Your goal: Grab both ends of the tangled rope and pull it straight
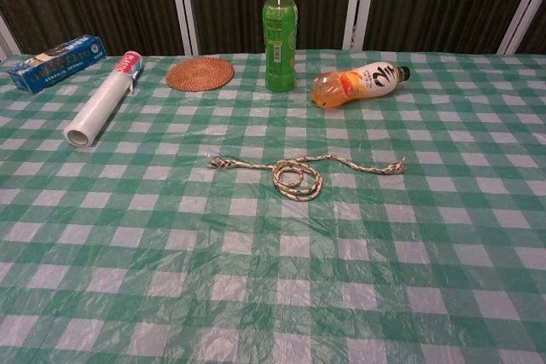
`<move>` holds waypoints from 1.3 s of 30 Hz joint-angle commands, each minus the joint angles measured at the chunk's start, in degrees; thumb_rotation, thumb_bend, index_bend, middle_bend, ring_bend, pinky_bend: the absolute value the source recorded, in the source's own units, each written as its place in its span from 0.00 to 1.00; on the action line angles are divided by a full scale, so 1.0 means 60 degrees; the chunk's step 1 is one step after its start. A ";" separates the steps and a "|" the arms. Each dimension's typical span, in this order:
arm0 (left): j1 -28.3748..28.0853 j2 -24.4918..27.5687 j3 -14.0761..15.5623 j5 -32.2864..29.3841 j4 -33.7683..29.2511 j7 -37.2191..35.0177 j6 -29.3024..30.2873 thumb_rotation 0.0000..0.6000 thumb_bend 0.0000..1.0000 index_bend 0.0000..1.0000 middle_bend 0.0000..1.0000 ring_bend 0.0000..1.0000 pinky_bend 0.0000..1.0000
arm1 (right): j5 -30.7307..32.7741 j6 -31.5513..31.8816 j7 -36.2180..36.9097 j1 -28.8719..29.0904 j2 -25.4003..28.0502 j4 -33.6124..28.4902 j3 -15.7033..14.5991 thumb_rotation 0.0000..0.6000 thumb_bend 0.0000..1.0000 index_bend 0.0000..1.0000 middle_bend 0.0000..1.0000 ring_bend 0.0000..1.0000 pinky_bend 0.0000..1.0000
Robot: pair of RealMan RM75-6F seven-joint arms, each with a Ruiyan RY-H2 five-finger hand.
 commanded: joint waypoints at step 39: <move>-0.5358 -0.5420 -0.1713 -0.1023 0.4500 -0.0275 -0.4988 1.00 0.44 0.32 0.00 0.00 0.02 | 0.0553 -0.0302 0.0190 -0.0001 0.0166 0.0054 0.0114 1.00 0.32 0.00 0.00 0.00 0.00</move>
